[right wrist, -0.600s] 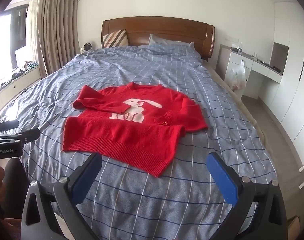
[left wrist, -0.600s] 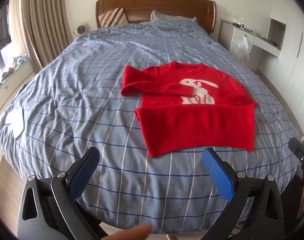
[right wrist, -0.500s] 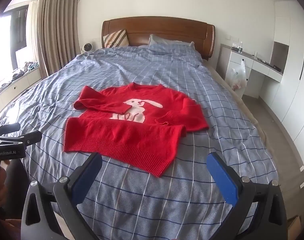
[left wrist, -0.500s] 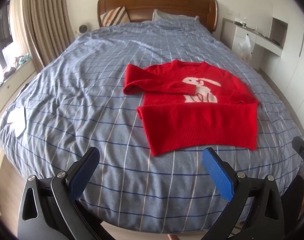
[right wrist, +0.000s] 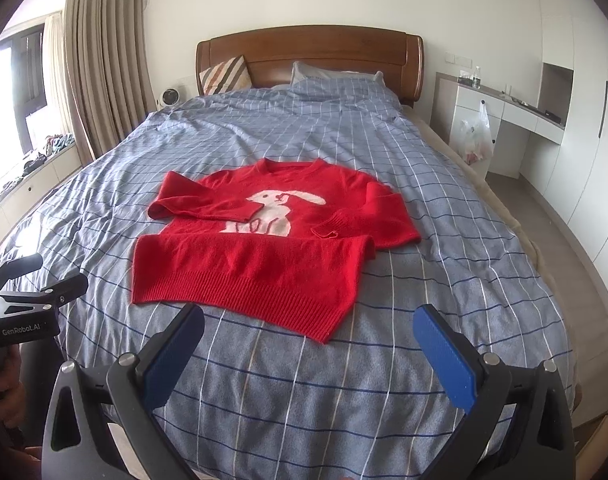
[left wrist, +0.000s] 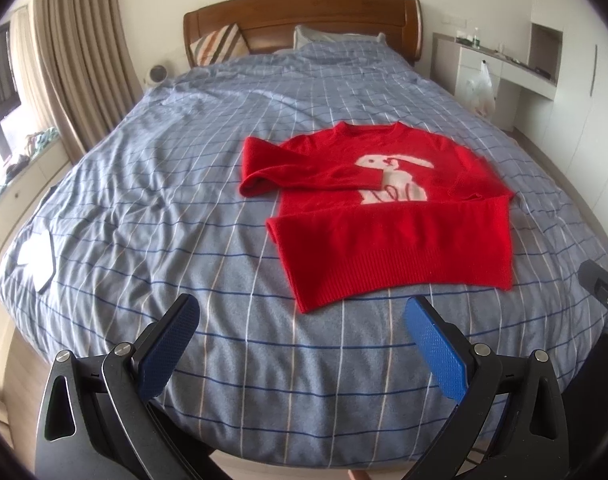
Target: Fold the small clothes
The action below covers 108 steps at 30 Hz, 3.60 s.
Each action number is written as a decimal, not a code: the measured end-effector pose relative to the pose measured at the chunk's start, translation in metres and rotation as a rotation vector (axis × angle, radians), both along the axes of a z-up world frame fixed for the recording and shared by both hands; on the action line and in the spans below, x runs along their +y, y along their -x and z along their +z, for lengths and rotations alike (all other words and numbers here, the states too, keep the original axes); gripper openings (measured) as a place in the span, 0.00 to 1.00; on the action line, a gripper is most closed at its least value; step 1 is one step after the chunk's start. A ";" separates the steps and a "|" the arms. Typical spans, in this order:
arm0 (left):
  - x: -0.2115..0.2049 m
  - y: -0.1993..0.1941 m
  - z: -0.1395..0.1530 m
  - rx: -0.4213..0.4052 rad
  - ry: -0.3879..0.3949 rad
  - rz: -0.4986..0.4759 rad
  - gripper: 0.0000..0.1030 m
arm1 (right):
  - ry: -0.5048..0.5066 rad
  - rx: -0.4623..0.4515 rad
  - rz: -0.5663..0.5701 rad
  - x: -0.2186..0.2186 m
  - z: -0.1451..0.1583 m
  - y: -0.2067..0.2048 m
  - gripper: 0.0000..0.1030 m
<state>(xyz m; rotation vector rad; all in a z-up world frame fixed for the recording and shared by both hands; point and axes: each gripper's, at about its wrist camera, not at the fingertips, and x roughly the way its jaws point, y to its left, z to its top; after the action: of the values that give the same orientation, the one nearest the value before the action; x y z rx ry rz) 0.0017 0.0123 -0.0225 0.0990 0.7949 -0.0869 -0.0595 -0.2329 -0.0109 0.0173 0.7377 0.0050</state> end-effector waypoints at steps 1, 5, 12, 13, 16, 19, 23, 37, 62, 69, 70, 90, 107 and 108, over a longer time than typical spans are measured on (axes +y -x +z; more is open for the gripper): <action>0.001 0.000 0.000 0.000 0.004 -0.002 1.00 | -0.004 0.003 0.000 0.000 -0.001 0.000 1.00; 0.000 0.000 0.001 0.000 0.014 -0.010 1.00 | -0.010 0.005 0.005 0.001 -0.002 0.002 1.00; 0.001 0.002 0.002 -0.003 0.020 -0.025 1.00 | -0.010 0.008 0.014 0.004 -0.003 0.001 1.00; 0.001 0.002 0.002 -0.004 0.019 -0.024 1.00 | -0.011 0.007 0.016 0.005 -0.003 0.001 1.00; -0.002 0.005 0.000 -0.005 0.028 -0.022 1.00 | -0.009 0.002 0.020 0.006 -0.002 0.002 1.00; -0.001 0.004 0.000 -0.004 0.035 -0.019 1.00 | -0.010 0.003 0.020 0.007 -0.002 0.002 1.00; -0.001 0.004 0.000 -0.003 0.040 -0.017 1.00 | -0.010 0.002 0.021 0.007 -0.002 0.002 1.00; 0.003 0.003 0.003 -0.009 0.055 -0.011 1.00 | -0.010 -0.004 0.023 0.012 -0.001 0.001 1.00; 0.007 0.002 -0.005 0.006 0.054 -0.006 1.00 | -0.021 0.008 0.021 0.008 -0.005 0.000 1.00; 0.006 0.002 -0.005 0.007 0.053 -0.005 1.00 | -0.021 0.008 0.020 0.009 -0.005 0.000 1.00; 0.007 0.002 -0.005 0.007 0.053 -0.005 1.00 | -0.021 0.008 0.020 0.009 -0.005 0.001 1.00; 0.008 0.002 -0.006 0.010 0.056 -0.005 1.00 | -0.022 0.008 0.020 0.008 -0.005 0.001 1.00; 0.009 0.002 -0.006 0.011 0.056 -0.005 1.00 | -0.022 0.008 0.020 0.009 -0.005 0.001 1.00; 0.009 0.002 -0.007 0.012 0.056 -0.005 1.00 | -0.022 0.008 0.020 0.009 -0.006 0.001 1.00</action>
<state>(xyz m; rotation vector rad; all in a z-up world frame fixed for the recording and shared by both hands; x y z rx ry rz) -0.0003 0.0217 -0.0297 0.0475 0.8035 -0.1147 -0.0603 -0.2242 -0.0164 0.0308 0.7455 0.0323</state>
